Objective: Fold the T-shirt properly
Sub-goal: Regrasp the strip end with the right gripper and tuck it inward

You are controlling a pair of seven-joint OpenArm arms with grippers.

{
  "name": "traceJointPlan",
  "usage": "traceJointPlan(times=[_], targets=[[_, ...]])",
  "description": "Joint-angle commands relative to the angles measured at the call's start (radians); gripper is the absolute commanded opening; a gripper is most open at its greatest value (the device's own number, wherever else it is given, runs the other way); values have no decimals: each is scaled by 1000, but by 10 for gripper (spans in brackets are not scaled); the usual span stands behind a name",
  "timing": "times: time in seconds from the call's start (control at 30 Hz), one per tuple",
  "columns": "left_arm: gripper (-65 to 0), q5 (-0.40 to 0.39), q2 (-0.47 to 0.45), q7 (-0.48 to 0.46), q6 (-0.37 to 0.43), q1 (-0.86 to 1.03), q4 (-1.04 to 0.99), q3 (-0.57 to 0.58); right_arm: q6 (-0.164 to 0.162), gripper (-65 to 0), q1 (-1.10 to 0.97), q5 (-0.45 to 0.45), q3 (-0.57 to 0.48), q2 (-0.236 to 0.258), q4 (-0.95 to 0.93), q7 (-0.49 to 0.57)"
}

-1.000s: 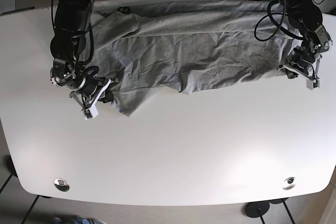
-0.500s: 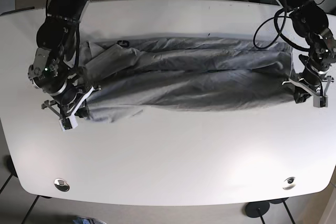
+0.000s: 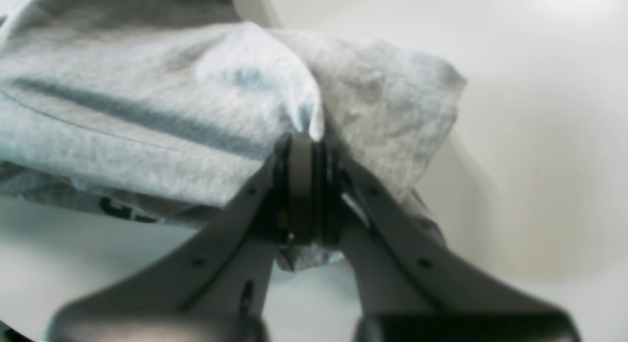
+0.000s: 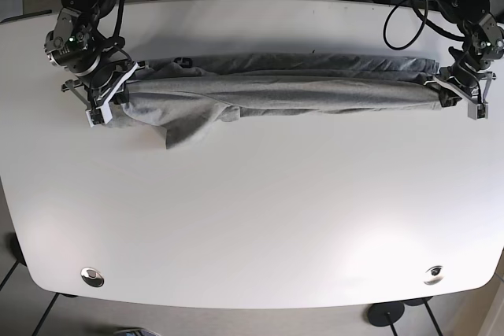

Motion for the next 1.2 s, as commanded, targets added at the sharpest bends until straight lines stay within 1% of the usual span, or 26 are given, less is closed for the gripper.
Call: traceJointPlan(times=[0.03, 0.07, 0.1, 0.13, 0.17, 0.2, 0.23, 0.3, 0.33, 0.37, 0.43, 0.47, 0.5, 0.6, 0.63, 0.73, 0.8, 0.87, 0.9, 0.93, 0.97, 1.0, 1.07, 1.1, 1.17, 1.2], targets=[[-574, 6, -30, -15, 6, -2, 11, -1, -9, -575, 6, 0, 5, 11, 15, 12], [-493, 28, -30, -15, 7, 6, 16, 1, -10, -518, 6, 0, 7, 11, 17, 12], [-365, 70, -27, -15, 7, 7, 23, -1, -10, -414, 6, 0, 12, 11, 24, 12], [-293, 97, -27, -15, 7, 6, 37, -1, -10, -342, 6, 1, 33, 11, 41, 13], [-262, 112, -26, -15, 7, 6, 56, -1, -5, -284, 8, 1, 56, 10, 57, 13], [-260, 115, -26, -15, 7, 7, 79, -1, -4, -233, 14, 9, 70, 1, 66, 13], [-260, 107, -26, -13, 7, 10, 128, -1, -4, -185, 28, 49, 78, -1, 70, 13], [-260, 75, -26, -13, 4, 12, 200, -2, -4, -176, 60, 127, 71, 19, 60, 12], [-260, 57, -26, -9, 4, 20, 235, -2, -9, -176, 81, 148, 47, 24, 35, 12], [-260, 37, -26, 7, 4, 27, 269, -1, -15, -176, 110, 156, 9, 28, 4, 12], [-260, -6, 0, 64, 4, 24, 319, 1, -15, -176, 166, 158, -57, 51, -71, 10], [-260, -25, 16, 103, 4, 23, 341, 4, -16, -176, 212, 158, -94, 51, -143, 10], [-260, -31, 25, 119, 4, 15, 343, 25, -16, -176, 239, 158, -113, 50, -190, 12], [-260, -5, 59, 119, 6, 10, 329, 94, -16, -176, 314, 158, -153, 50, -344, 24], [-260, 8, 78, 119, 6, 10, 316, 111, -16, -176, 337, 158, -163, 50, -391, 46], [-260, 84, 125, 116, 3, 10, 250, 125, -16, -174, 388, 158, -223, 50, -528, 99], [-260, 115, 132, 116, 3, 10, 206, 125, -16, -174, 402, 168, -258, 48, -568, 99], [-260, 123, 134, 116, 3, 10, 171, 125, -16, -178, 403, 168, -286, 42, -577, 102], [-261, 123, 131, 116, 3, 10, 155, 123, -16, -178, 402, 165, -286, 22, -577, 102], [-261, 123, 128, 114, 3, 10, 135, 123, -16, -198, 400, 159, -285, 7, -572, 102], [-261, 123, 128, 113, 3, 10, 125, 122, -16, -250, 400, 162, -285, 4, -572, 102], [-261, 123, 126, 102, 3, 12, 120, 122, -12, -336, 397, 167, -285, 1, -571, 102], [-261, 124, 126, 67, 3, 35, 118, 122, -10, -560, 393, 167, -286, -1, -569, 102], [-261, 124, 126, 50, 3, 44, 118, 123, -10, -647, 393, 167, -286, -1, -566, 102], [-261, 124, 126, 36, 3, 53, 117, 123, -12, -604, 382, 168, -285, -1, -505, 102], [-261, 124, 126, 36, 3, 55, 115, 123, -13, -625, 367, 168, -280, 1, -453, 102]])
